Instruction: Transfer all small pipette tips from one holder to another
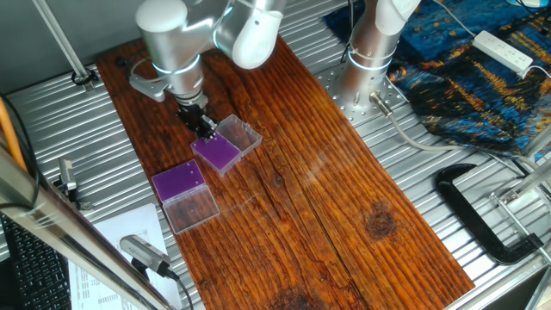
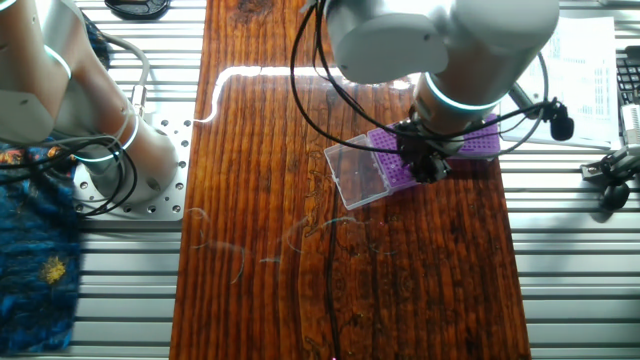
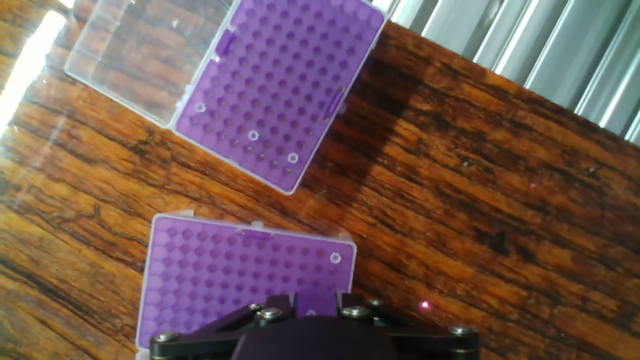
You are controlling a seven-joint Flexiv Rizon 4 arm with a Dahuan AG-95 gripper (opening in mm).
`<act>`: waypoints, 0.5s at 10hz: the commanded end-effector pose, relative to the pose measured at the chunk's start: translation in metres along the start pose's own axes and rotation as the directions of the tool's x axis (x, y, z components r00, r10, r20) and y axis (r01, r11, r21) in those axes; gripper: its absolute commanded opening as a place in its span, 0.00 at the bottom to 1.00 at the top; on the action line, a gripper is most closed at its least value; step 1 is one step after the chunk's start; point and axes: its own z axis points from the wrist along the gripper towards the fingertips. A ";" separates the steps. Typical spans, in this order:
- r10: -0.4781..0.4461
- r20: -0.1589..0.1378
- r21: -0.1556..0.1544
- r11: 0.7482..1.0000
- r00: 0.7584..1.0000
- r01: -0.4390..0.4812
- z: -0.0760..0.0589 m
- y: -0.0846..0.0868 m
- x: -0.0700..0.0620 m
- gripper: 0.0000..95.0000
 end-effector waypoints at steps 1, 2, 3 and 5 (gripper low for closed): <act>0.000 -0.002 0.004 1.000 1.000 0.000 0.001 0.000 0.001 0.20; 0.001 -0.002 0.005 1.000 1.000 -0.001 0.001 0.000 0.001 0.20; 0.001 -0.002 0.004 1.000 1.000 -0.001 0.002 0.001 0.001 0.20; 0.001 -0.001 0.007 1.000 1.000 -0.001 0.006 0.002 0.003 0.20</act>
